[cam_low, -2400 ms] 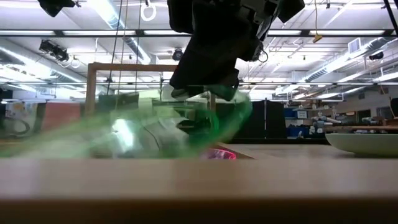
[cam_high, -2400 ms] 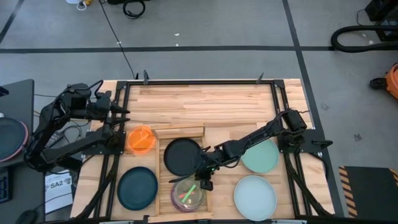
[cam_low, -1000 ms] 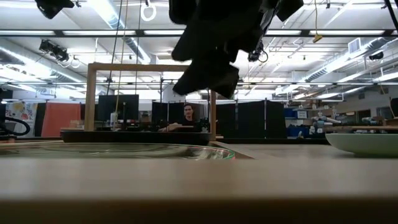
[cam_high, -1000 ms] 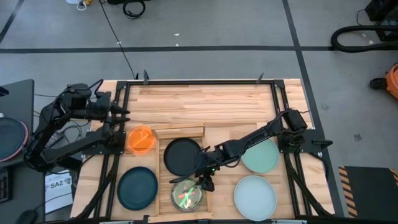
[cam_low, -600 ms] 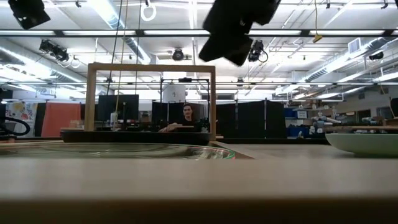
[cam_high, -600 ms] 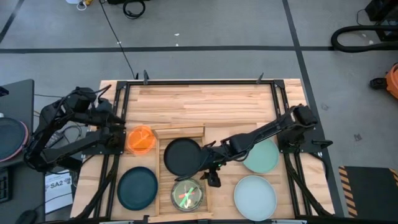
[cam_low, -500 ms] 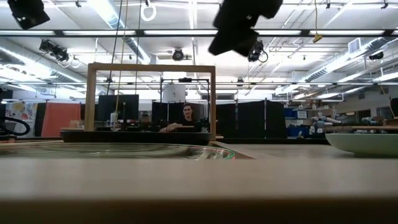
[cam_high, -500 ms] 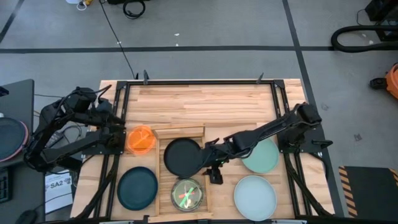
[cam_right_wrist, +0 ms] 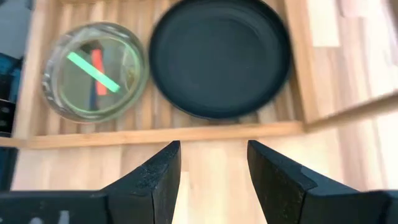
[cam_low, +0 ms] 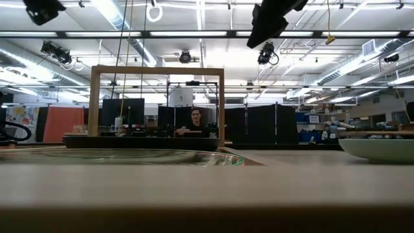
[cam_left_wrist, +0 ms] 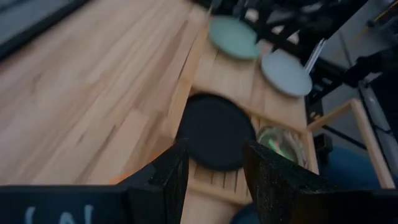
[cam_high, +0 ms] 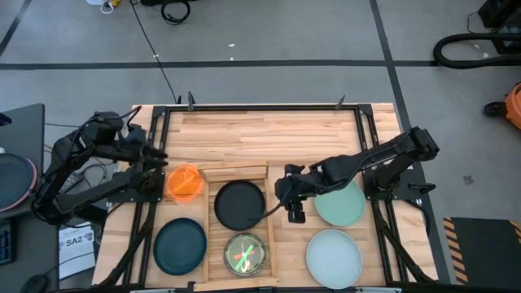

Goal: Place and stack plates onto a shelf
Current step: Stack the big black plate on top of the big black plate on the shelf

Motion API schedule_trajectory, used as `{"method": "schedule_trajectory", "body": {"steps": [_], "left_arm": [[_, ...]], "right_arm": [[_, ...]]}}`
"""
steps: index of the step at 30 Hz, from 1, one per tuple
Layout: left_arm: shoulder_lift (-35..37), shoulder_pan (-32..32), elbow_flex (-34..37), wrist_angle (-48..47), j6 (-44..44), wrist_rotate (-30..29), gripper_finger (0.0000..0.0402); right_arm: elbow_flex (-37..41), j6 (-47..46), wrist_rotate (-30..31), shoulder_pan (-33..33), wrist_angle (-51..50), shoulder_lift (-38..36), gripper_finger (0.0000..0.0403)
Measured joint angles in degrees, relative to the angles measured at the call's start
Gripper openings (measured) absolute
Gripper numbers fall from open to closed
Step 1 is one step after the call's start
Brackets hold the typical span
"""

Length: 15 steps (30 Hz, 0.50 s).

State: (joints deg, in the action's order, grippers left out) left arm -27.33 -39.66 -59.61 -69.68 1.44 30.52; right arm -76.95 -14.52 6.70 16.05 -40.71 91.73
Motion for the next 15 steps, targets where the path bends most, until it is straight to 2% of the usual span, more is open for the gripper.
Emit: {"method": "schedule_trajectory", "body": {"steps": [9, 15], "left_arm": [[-1.9, 1.0, 0.0, 10.4, 0.9, 0.5, 0.0155], [-9.8, 7.5, 0.0, 13.4, -0.6, 0.1, 0.0155]], "right_arm": [[0.0, 4.6, -0.1, -4.8, -1.4, -0.7, 0.019], [0.0, 5.7, -0.6, -7.9, -1.6, -0.7, 0.019]]}}
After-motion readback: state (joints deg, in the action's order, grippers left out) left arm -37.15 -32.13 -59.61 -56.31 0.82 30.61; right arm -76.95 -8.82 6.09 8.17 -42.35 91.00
